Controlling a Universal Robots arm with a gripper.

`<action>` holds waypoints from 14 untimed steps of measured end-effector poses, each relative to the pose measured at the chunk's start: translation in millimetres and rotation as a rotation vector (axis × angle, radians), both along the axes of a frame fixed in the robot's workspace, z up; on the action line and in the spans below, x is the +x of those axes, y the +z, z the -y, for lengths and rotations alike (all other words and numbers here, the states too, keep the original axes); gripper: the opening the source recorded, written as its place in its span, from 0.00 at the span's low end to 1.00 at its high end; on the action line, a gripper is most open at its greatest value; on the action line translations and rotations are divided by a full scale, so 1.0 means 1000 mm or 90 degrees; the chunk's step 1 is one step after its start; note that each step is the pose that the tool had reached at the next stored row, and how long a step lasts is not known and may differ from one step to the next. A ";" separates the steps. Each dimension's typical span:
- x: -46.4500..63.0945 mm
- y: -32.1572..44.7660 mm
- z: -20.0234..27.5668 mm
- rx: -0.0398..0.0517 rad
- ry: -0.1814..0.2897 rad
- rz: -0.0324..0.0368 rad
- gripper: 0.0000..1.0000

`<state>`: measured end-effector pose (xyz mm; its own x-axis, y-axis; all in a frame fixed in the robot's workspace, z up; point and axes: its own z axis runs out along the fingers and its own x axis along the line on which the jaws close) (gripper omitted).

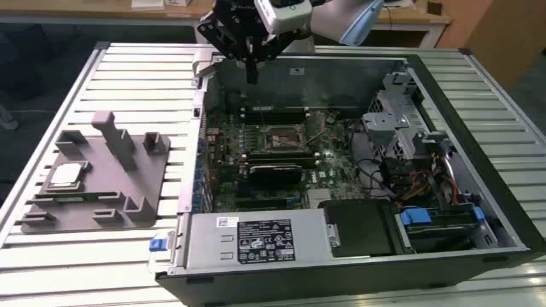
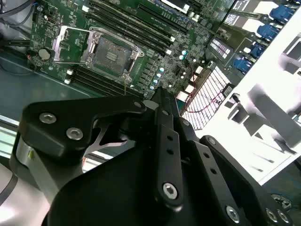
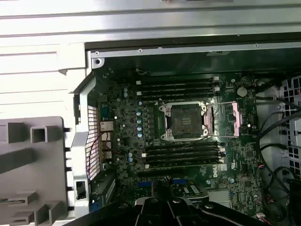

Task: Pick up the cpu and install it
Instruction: 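Reach for the cpu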

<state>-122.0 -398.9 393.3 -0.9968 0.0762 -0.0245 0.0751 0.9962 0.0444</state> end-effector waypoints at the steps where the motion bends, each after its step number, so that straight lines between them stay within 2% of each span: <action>1: 0.000 0.0000 0.0000 0.0000 0.000 0.0000 0.11; 14: -0.002 0.0000 0.0000 0.0000 0.000 0.0000 0.11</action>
<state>-124.4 -399.0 393.3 -0.9968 0.0762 -0.0245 0.0751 0.9962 0.0444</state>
